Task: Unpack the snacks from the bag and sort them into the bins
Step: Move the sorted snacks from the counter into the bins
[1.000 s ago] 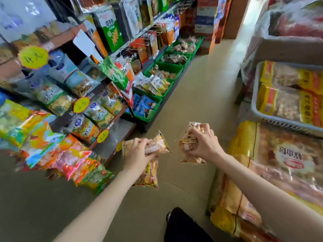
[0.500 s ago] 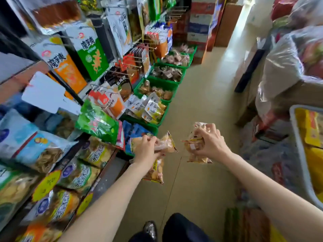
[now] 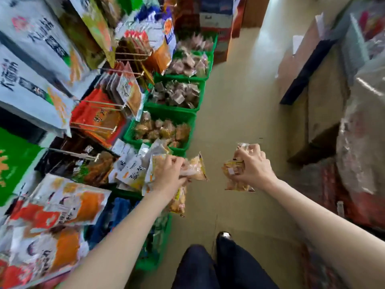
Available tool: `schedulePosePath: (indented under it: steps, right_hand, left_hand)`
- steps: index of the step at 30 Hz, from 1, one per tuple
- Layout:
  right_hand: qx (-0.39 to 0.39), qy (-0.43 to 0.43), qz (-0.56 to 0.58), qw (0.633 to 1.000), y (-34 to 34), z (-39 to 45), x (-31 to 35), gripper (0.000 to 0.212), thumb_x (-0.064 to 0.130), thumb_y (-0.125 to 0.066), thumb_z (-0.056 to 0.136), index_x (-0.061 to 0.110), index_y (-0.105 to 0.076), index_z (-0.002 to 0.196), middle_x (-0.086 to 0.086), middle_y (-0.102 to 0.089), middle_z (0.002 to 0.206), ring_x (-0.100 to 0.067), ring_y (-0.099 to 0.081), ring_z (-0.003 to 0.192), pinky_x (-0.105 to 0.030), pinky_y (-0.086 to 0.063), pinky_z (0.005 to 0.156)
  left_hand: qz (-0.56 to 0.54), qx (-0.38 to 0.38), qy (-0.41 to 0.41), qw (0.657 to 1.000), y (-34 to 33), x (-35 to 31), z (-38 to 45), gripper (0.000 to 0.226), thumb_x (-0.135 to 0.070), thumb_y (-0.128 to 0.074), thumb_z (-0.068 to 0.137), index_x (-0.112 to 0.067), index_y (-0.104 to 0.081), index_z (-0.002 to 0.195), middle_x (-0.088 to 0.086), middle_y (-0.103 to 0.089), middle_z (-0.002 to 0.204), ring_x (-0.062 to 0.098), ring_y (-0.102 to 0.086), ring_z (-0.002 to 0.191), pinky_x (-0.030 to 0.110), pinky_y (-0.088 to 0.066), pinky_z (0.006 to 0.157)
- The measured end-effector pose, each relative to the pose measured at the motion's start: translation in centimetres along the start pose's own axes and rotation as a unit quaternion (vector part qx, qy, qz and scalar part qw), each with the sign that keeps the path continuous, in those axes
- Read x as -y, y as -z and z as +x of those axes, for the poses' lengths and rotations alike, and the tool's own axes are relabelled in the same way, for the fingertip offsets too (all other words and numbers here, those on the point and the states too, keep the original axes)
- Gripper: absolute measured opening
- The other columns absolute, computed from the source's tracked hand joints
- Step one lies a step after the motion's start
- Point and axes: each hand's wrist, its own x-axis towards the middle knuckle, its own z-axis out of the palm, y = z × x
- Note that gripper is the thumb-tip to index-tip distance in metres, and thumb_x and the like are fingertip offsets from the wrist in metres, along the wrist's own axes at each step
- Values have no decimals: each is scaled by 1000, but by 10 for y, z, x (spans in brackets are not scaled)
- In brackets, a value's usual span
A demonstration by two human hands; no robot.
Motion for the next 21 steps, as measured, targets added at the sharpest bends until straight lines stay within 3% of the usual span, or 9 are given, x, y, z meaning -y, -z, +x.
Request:
schedulePosePath:
  steps: [2,5,10,13,15,18,21]
  right_hand:
    - [24,11,-2,1000,-15,60,14,57,46,-72,68,25,-52,117,-11,-34,124,-33,-39,114,-43,-37,98]
    - [48,50,-5,998,-45,148,33,62,50,-68,71,24,-48,123,-12,-32,130,-33,-36,119,-43,-36,100]
    - [57,126,-8,990,-123,296,46,82,64,-53,65,26,-39,137,-17,-25,142,-39,-27,129,-48,-35,102]
    - [41,156,18,987,-186,365,52,83,53,-75,62,23,-45,133,-20,-25,144,-42,-30,126,-50,-39,94]
    - [50,173,18,983,-228,409,55,89,46,-81,59,33,-33,134,-19,-22,146,-40,-28,126,-48,-36,92]
    - [68,208,-19,976,-278,474,64,92,45,-75,70,41,-10,135,-18,-10,151,-38,-20,131,-50,-33,100]
    - [181,211,-106,955,-309,515,65,102,41,-69,79,35,5,148,-14,15,155,-44,-2,139,-59,-19,109]
  left_hand:
    - [39,32,1,999,2,25,56,44,-11,-67,83,-14,-49,123,7,-36,128,26,-49,113,36,-42,93]
    - [11,45,15,999,-8,70,145,49,-5,-70,78,-17,-48,121,4,-33,125,26,-59,104,41,-49,86]
    - [10,4,59,998,-42,122,291,45,-5,-66,83,-13,-48,123,7,-32,130,24,-57,107,40,-50,88]
    - [-7,-11,85,996,-76,160,366,45,-3,-63,85,-14,-47,125,8,-31,133,26,-57,111,40,-50,89]
    - [-29,-35,113,993,-99,184,410,47,-4,-62,86,-13,-45,130,10,-29,136,28,-50,117,39,-45,95]
    - [-41,-57,128,989,-124,213,463,49,-12,-61,89,-15,-42,135,11,-25,145,27,-40,127,34,-36,99]
    - [-25,6,154,988,-141,235,488,66,-10,-59,91,-22,-27,146,6,-6,157,27,-32,136,34,-32,105]
